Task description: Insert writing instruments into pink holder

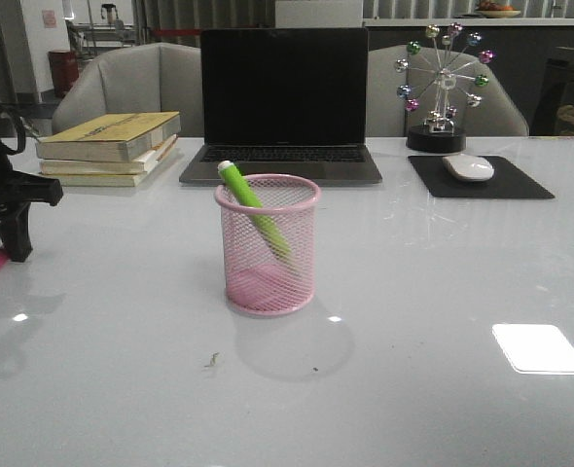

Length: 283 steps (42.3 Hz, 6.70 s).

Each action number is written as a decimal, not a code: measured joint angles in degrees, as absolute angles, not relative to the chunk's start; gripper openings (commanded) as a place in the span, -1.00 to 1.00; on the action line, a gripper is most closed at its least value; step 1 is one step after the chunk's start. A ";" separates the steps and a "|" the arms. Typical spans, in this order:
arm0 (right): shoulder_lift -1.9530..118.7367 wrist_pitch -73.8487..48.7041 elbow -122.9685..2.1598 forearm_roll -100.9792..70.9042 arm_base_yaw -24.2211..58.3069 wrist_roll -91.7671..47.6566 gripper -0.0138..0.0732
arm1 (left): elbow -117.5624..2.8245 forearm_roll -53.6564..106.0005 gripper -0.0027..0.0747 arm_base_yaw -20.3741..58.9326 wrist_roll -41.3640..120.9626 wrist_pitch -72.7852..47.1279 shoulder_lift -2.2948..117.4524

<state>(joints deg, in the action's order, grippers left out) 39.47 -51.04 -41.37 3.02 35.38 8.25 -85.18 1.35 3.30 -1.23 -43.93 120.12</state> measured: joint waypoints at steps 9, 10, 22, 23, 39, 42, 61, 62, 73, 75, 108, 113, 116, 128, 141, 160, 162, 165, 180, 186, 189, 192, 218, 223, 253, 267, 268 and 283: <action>39.47 -51.04 -41.37 3.02 35.38 8.25 0.42 | -85.18 1.35 -0.70 3.30 -1.23 -43.93 120.12; 39.47 -51.04 -41.37 3.02 35.38 8.25 0.42 | -85.18 1.35 -0.70 3.30 -1.12 -43.93 120.12; 39.47 -51.04 -41.37 3.02 35.38 8.25 0.42 | -75.22 4.57 -0.70 4.76 1.11 -34.09 108.06; 39.47 -51.04 -41.37 3.02 35.38 8.25 0.42 | -73.48 4.72 -0.70 5.22 1.23 -32.56 105.74; 39.47 -51.04 -41.37 3.02 35.38 8.25 0.42 | -51.32 5.30 -0.70 17.47 1.36 0.75 79.72; 39.47 -51.04 -41.37 3.02 35.38 8.25 0.42 | -48.15 5.43 -0.70 21.25 1.36 9.06 78.04; 39.47 -51.04 -41.37 3.02 35.38 8.25 0.42 | -44.90 5.43 -0.70 40.31 1.45 47.31 92.11; 39.47 -51.04 -41.37 3.02 35.38 8.25 0.42 | -44.90 5.43 -0.70 40.86 1.45 48.67 93.43; 39.47 -51.04 -41.37 3.02 35.38 8.25 0.42 | -47.36 5.43 -0.70 42.77 1.45 57.87 104.60; 39.47 -51.04 -41.37 3.02 35.38 8.25 0.42 | -47.47 5.43 -0.69 42.77 1.45 58.46 106.01; 39.47 -51.04 -41.37 3.12 35.38 8.25 0.42 | -47.60 5.43 0.17 42.77 3.15 42.59 98.12; 39.47 -51.04 -41.37 3.12 35.38 8.25 0.42 | -47.60 4.95 0.17 42.77 6.07 28.01 89.14; 39.47 -51.04 -41.37 3.12 35.38 8.25 0.42 | -47.60 4.72 0.17 42.77 6.75 18.61 83.44; 39.47 -51.04 -41.37 3.12 35.38 8.25 0.42 | -47.60 4.44 0.17 42.77 7.07 -13.83 60.29; 39.47 -51.04 -41.37 3.12 35.38 8.35 0.42 | -44.68 4.31 0.17 42.77 7.21 -32.82 42.43; 39.47 -51.22 -41.37 3.38 35.38 8.35 0.42 | -33.45 1.29 0.17 42.77 4.20 -39.29 29.03; 39.47 -51.22 -41.37 3.82 35.38 8.35 0.42 | -33.34 -0.54 0.17 42.77 1.82 -40.22 29.03; 39.47 -51.22 -41.37 4.29 35.38 8.35 0.42 | -33.25 -3.04 0.17 42.77 -1.68 -41.48 29.00; 39.47 -48.04 -41.23 4.98 35.38 8.35 -0.41 | -33.22 -6.51 -0.45 42.77 -5.88 -42.59 29.00; 39.47 -48.04 -41.23 4.98 35.38 8.35 -0.62 | -33.22 -6.86 -0.67 42.77 -6.02 -42.69 29.00; 39.47 -48.04 -41.23 4.98 35.38 8.35 -0.62 | -33.22 -6.86 -0.70 42.77 -6.05 -42.69 29.00; 39.47 -48.04 -41.23 4.98 35.38 8.35 -0.62 | -33.22 -6.86 -0.70 42.77 -6.15 -42.69 29.00; 39.47 -48.04 -41.23 5.01 35.38 8.35 -0.62 | -31.55 -9.84 -0.69 37.60 -6.18 -41.06 24.33; 39.47 -48.04 -41.23 5.01 35.38 8.35 -0.62 | -26.73 -10.37 -0.69 28.63 -6.18 -34.13 18.60; 39.47 -48.04 -41.23 5.01 35.38 8.35 -0.62 | 0.32 -3.54 -0.69 2.90 -6.18 -5.07 -0.25; 39.47 -48.04 -41.23 5.11 35.38 8.35 -0.62 | 0.32 -3.54 -0.69 2.90 -6.05 -4.99 -0.25; 39.47 -48.04 -41.23 5.11 35.38 8.35 -0.62 | 0.32 -3.19 -0.69 2.90 -5.42 -4.99 -0.25; 39.47 -48.15 -41.23 5.11 35.38 8.35 -0.62 | 0.32 4.98 -0.70 3.82 5.67 -3.60 -0.25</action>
